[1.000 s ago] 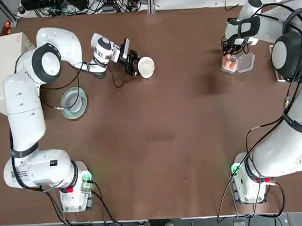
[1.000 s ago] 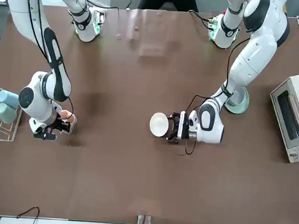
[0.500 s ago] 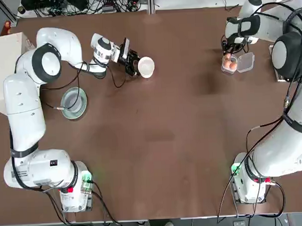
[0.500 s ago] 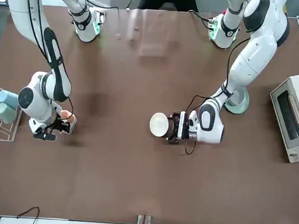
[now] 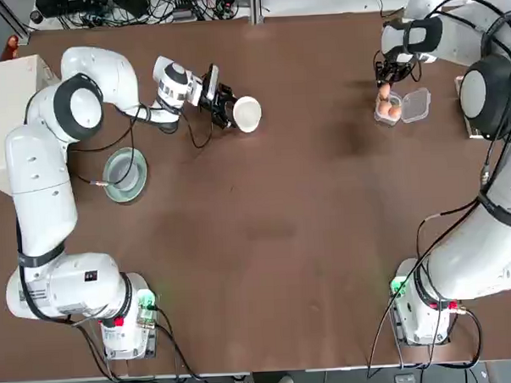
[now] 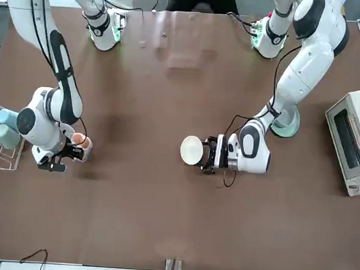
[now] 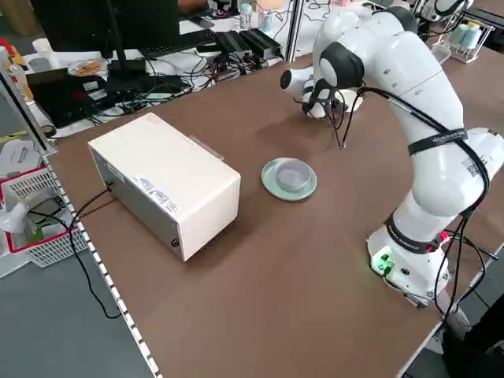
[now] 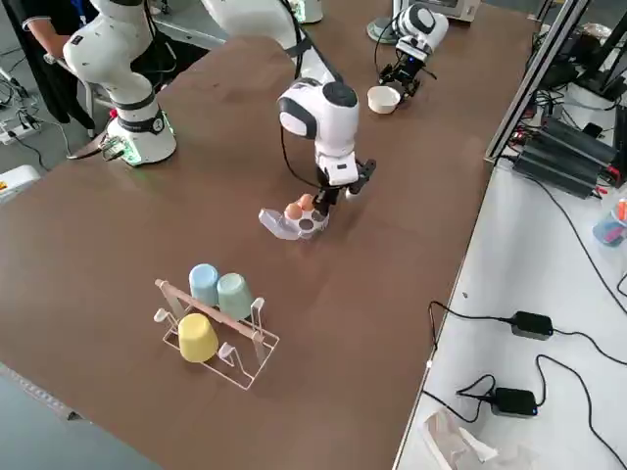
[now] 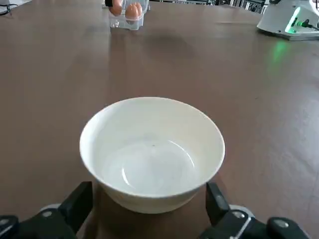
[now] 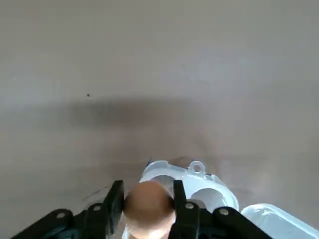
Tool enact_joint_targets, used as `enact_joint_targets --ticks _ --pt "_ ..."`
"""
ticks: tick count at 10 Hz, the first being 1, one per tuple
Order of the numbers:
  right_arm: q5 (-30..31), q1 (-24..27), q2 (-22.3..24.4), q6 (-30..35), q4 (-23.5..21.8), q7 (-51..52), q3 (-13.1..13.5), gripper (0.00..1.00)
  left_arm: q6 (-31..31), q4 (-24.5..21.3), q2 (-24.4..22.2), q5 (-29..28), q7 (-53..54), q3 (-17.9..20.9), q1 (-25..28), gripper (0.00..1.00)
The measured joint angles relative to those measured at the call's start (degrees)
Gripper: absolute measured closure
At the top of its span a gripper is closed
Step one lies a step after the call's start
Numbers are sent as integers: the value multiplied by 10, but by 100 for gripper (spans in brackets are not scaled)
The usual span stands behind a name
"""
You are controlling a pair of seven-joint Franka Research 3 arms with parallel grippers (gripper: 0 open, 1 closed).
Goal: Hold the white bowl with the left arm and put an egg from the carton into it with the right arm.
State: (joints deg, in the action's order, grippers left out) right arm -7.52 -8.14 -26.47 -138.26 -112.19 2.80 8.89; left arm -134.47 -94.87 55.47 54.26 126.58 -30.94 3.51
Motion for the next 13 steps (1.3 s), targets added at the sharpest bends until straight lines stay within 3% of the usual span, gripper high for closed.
enact_joint_targets --ticks 13 --pt "-25 -56 2 9 34 -121 -31 55 0 2 0 0 0 0 0 0"
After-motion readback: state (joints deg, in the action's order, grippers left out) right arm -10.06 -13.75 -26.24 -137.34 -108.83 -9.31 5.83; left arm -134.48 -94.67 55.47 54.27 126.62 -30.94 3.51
